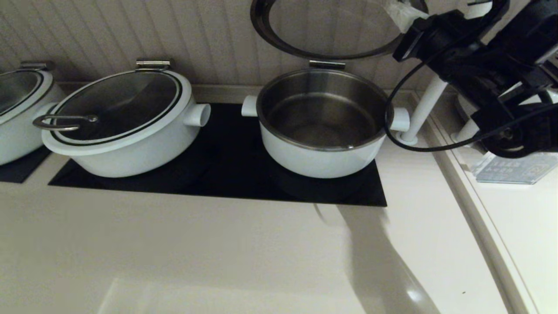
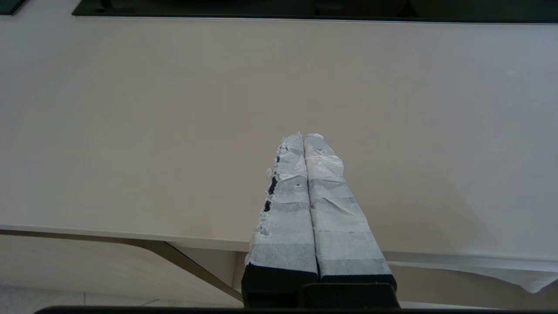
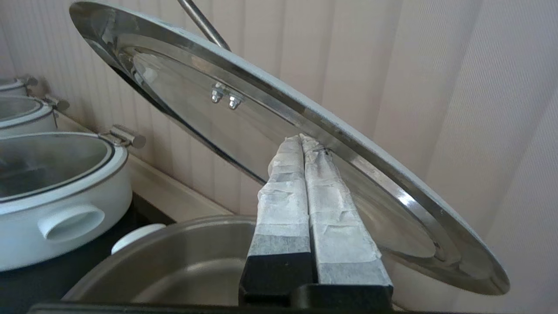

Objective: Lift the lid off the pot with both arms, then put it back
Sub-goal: Open the pot lid completely

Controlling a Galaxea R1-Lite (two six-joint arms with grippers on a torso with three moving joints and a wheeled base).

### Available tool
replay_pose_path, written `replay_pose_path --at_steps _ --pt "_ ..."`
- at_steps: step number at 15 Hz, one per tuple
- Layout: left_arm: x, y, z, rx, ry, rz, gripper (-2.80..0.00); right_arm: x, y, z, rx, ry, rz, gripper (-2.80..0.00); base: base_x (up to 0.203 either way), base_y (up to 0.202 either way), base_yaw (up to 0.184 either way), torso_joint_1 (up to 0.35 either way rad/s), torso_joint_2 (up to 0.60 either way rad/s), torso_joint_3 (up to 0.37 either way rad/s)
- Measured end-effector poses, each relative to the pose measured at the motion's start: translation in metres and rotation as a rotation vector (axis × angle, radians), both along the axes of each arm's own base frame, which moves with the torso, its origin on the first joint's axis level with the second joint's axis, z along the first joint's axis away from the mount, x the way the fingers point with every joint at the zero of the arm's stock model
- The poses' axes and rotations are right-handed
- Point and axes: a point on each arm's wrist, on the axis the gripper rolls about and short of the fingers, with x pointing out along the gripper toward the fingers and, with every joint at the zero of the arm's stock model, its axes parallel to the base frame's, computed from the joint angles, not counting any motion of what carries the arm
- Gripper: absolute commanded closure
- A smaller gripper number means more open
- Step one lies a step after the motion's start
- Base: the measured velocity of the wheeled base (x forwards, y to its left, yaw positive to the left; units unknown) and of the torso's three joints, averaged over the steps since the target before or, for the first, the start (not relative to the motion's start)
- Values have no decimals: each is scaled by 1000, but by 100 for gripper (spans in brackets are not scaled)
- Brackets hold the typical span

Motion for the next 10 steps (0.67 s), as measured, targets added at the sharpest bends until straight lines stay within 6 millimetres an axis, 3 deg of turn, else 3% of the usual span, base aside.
replay_pose_path --at_steps 10 --pt "0 0 0 0 0 0 0 9 -19 1 6 44 -77 0 0 0 0 0 0 0"
